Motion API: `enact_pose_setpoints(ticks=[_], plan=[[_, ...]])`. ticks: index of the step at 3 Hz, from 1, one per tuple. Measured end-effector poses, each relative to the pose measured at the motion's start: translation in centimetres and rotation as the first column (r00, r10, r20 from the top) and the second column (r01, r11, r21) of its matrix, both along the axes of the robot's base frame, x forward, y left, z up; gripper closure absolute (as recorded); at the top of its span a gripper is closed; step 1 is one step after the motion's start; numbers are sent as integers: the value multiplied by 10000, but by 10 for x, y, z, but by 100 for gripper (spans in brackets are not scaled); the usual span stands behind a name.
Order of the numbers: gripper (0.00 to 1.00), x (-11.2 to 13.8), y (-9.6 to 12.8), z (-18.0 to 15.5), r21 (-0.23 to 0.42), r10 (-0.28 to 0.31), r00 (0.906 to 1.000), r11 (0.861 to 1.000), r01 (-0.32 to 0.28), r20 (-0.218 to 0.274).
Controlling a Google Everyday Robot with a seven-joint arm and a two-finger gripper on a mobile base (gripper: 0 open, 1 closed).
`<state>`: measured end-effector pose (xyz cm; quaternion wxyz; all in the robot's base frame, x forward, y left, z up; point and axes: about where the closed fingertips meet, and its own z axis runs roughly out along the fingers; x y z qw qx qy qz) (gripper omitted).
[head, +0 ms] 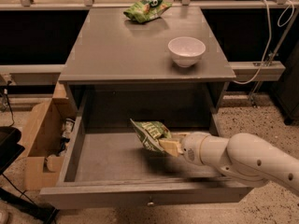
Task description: Place green jalapeno chip bag into top drawer
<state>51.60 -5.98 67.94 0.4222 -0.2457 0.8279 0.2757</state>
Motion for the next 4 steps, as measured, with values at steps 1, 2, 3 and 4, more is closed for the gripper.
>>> enact_pose_setpoints(ticks=[1,2,3,4], plan=[[51,0,1,-1,17,21,10000,10000,-21,-17],[28,0,3,-1,18,52,10000,10000,-52,-16],[4,0,4,-1,19,81,10000,10000,-81,-15],[0,0,5,-1,20,95,10000,10000,-95,-15]])
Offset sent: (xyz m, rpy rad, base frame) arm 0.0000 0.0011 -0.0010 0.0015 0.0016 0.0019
